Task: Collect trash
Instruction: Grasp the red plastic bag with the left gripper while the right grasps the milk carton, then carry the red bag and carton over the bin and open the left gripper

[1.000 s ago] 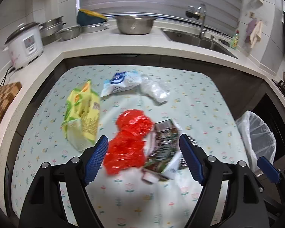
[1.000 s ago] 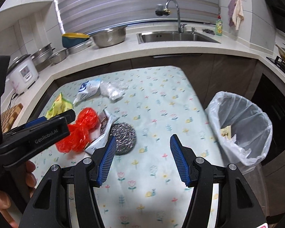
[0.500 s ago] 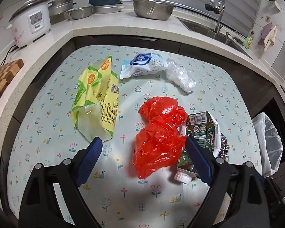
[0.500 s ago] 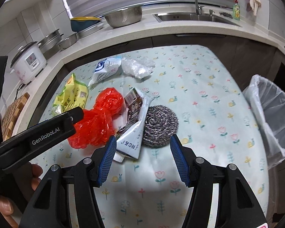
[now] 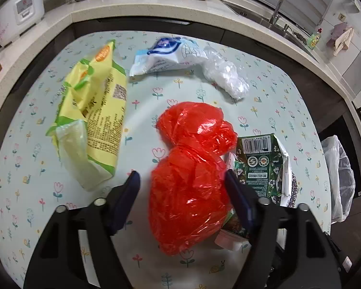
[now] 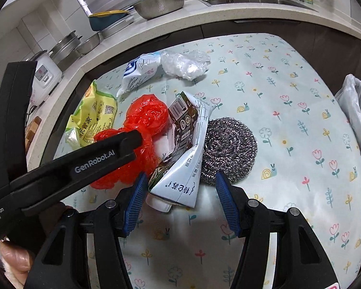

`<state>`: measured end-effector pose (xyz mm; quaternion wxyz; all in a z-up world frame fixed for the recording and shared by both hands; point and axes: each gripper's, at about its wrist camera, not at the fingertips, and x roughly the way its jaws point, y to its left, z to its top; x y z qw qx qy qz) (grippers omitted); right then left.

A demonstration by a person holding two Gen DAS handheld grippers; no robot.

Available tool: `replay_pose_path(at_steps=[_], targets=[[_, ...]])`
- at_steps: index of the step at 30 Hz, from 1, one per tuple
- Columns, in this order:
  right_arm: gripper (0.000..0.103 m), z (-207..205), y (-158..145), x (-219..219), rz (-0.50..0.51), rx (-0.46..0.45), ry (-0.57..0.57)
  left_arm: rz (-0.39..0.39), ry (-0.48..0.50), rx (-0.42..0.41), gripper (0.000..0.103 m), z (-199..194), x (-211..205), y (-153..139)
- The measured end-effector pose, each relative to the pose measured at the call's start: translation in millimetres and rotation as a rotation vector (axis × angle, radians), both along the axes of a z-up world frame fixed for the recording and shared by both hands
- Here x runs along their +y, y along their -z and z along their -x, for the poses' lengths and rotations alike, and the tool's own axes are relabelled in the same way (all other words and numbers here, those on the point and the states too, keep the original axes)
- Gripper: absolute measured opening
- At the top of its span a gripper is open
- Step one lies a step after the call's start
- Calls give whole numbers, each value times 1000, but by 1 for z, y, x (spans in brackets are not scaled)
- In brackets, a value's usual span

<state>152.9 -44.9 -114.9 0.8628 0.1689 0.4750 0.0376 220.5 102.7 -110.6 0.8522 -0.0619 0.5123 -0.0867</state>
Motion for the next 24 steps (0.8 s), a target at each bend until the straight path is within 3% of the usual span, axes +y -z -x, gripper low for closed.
replay_pose_path(at_steps=[2, 9, 13, 24], targets=[[57, -3, 2, -1, -17, 4, -4, 16, 11, 12, 50, 0, 0, 2], [57, -10, 9, 3, -60, 12, -27, 28, 25, 10, 37, 2, 3, 0], [49, -15, 16, 9, -79, 22, -44, 21, 27, 12, 35, 5, 4, 2], [47, 5, -14, 7, -81, -80, -46, 39, 24, -48, 28, 23, 11, -26]])
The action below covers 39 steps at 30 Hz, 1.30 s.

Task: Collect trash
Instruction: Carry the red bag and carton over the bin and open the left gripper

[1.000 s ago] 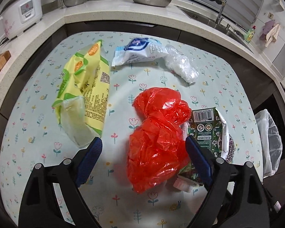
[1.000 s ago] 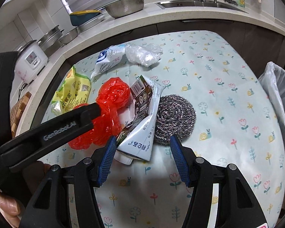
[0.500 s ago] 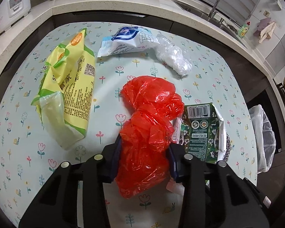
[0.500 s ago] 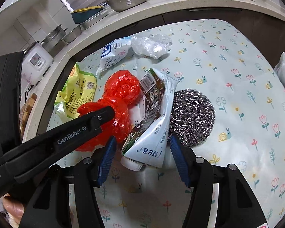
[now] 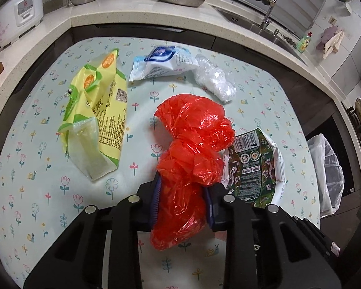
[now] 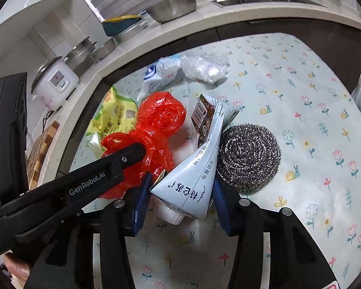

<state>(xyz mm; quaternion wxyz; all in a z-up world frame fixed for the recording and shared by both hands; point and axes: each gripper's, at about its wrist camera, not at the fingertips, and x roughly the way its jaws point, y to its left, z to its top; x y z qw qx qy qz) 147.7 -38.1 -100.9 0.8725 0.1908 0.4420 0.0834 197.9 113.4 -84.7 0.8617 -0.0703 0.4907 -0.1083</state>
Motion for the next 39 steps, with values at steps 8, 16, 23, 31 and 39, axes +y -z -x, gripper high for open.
replay_pose_path(at_steps=[8, 16, 23, 31, 39], targets=[[47, 17, -39, -9, 28, -107, 20, 25, 5, -79, 27, 14, -4, -38], [47, 36, -70, -42, 62, -184, 100, 41, 54, -155, 28, 26, -29, -73], [47, 58, -85, -88, 70, -223, 193, 37, 134, -188, 28, 35, -74, -90], [47, 94, -87, -159, 75, -237, 343, 24, 274, -216, 28, 55, -150, -99], [47, 136, -82, -230, 82, -227, 505, 16, 445, -210, 28, 77, -241, -96]])
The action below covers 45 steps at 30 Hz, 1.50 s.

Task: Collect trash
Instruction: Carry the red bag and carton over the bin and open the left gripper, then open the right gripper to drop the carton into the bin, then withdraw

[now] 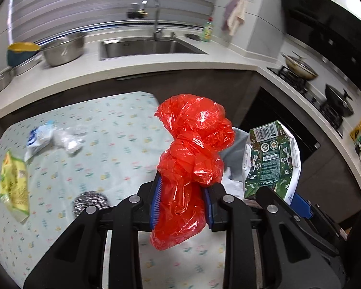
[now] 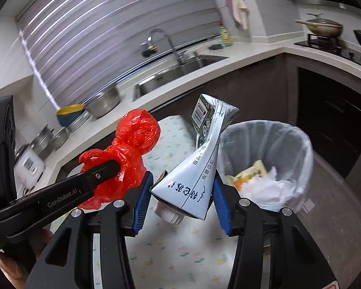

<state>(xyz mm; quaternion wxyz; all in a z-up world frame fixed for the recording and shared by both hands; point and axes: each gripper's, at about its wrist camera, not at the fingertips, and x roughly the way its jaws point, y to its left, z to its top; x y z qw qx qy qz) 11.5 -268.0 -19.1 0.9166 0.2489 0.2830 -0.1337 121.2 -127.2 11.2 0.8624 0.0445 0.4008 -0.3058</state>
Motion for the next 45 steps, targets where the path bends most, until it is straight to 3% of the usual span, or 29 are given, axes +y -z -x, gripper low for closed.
replay_pose_path(at_steps=[9, 18, 23, 26, 37, 45], targets=[[47, 36, 15, -63, -33, 14, 150, -16, 162, 62, 28, 4, -88, 25], [47, 36, 28, -86, -42, 40, 195, -43, 212, 107, 36, -5, -134, 47], [47, 32, 34, -91, -46, 47, 194, -35, 199, 106, 51, -9, -136, 49], [47, 30, 36, -94, -50, 52, 190, -30, 192, 103, 54, -10, -134, 49], [47, 14, 36, -92, -47, 58, 165, -19, 121, 66, 55, -18, -109, 39], [48, -21, 31, -83, 11, 65, 127, -27, 36, 7, 57, -24, -72, 30]])
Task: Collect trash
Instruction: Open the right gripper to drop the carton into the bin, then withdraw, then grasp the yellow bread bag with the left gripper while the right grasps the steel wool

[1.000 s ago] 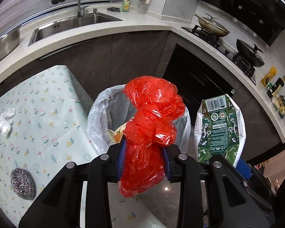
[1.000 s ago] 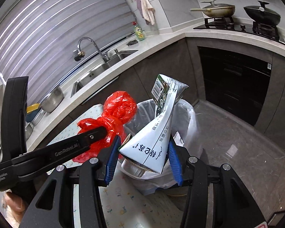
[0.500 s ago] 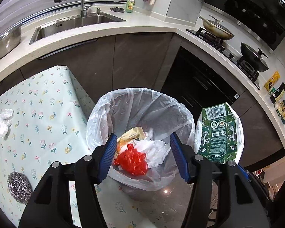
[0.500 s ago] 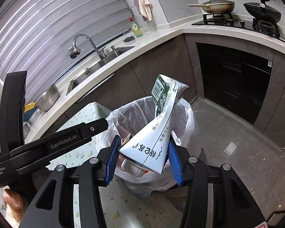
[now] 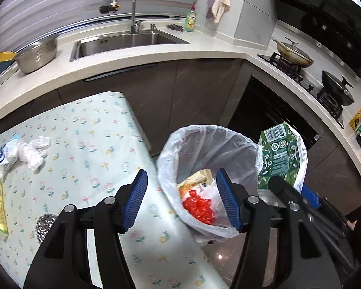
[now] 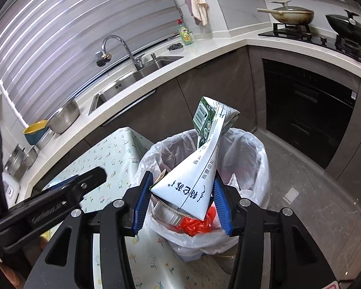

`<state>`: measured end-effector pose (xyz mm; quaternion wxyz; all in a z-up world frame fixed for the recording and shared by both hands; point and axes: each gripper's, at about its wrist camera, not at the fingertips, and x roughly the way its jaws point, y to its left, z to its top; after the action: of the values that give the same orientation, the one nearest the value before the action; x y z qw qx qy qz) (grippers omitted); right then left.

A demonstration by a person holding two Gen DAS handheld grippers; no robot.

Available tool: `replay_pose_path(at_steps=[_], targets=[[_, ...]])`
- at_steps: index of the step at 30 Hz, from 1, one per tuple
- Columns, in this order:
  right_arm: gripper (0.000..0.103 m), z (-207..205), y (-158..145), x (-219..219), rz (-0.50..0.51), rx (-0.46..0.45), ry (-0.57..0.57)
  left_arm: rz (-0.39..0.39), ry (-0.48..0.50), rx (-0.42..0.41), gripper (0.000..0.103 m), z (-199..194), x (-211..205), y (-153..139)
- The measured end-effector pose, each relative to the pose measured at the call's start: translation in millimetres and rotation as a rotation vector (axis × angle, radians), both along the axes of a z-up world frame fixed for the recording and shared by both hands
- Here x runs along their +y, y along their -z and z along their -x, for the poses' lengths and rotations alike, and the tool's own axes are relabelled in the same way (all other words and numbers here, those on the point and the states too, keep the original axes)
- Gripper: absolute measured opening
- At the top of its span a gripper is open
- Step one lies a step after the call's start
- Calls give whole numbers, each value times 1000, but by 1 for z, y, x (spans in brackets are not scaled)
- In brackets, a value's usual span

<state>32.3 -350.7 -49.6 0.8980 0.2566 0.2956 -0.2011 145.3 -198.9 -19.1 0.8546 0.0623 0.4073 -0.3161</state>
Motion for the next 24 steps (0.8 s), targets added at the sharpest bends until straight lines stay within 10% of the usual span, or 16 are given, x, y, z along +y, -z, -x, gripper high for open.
replay_pose_path(at_steps=[24], targets=[[64, -41, -23, 104, 35, -14, -206, -2, -297, -66, 77, -23, 142, -14]])
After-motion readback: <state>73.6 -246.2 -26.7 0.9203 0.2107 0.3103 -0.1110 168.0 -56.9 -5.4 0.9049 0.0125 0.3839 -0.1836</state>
